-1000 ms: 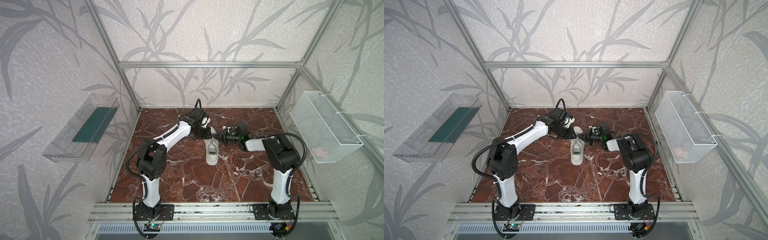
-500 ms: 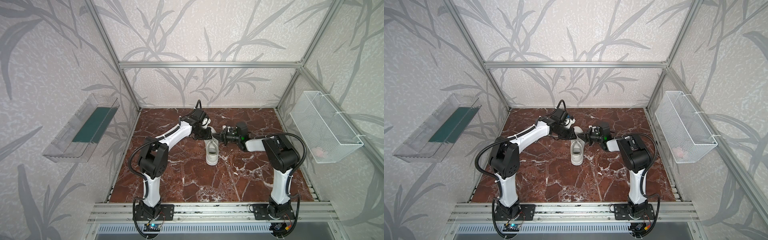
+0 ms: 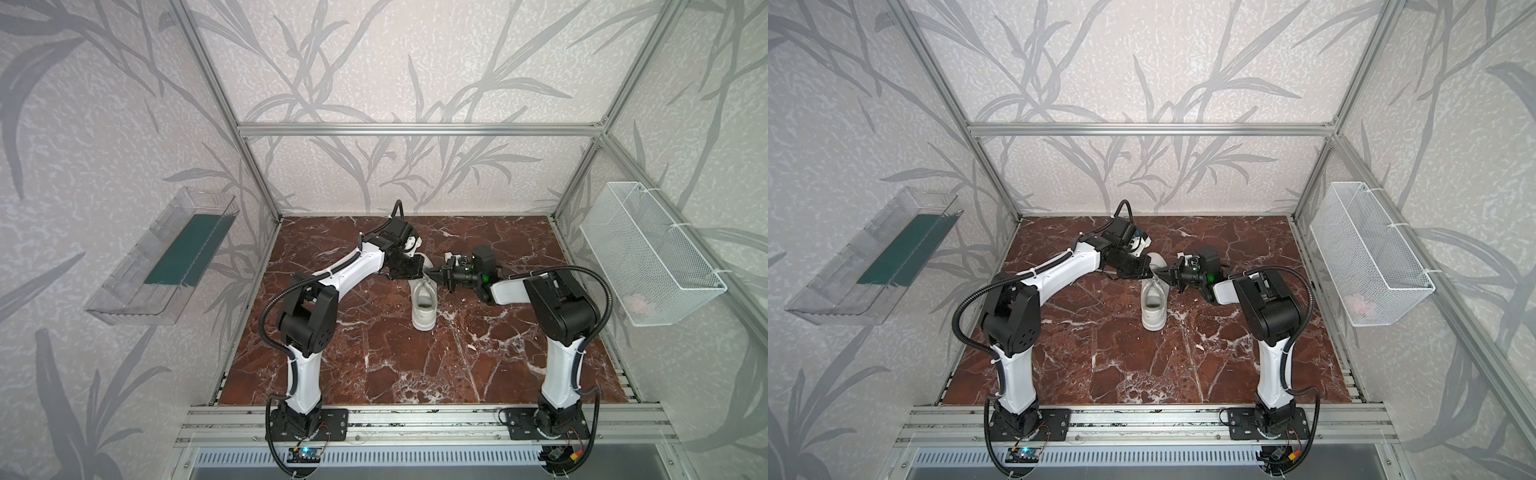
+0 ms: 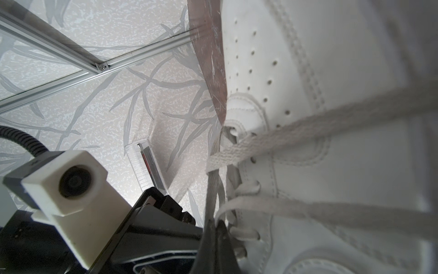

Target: Tie the shoes

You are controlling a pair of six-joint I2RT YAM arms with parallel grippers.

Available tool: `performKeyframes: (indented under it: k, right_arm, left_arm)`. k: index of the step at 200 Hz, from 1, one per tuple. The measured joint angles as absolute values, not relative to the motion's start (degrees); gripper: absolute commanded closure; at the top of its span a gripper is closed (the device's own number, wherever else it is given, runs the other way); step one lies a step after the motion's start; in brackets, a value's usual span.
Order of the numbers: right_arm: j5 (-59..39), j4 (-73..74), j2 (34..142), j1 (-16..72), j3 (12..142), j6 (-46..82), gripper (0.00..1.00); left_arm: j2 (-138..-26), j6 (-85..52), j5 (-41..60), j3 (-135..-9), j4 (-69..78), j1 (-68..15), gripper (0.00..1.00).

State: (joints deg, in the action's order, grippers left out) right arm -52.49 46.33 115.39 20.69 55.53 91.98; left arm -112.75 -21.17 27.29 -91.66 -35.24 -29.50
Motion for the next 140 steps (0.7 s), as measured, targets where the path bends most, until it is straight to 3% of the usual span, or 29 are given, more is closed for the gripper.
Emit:
performKeyframes:
  k: [24, 140]
  right_arm:
    - [-52.6, 46.5, 115.4, 20.7, 55.2, 91.9, 0.84]
    - [-52.6, 45.5, 112.7, 17.1, 51.5, 90.3, 0.69]
  left_arm:
    - [-112.7, -20.9, 26.9, -91.8, -35.5, -29.5, 1.00]
    - [-111.8, -19.9, 24.9, -93.2, -39.8, -29.5, 1.00]
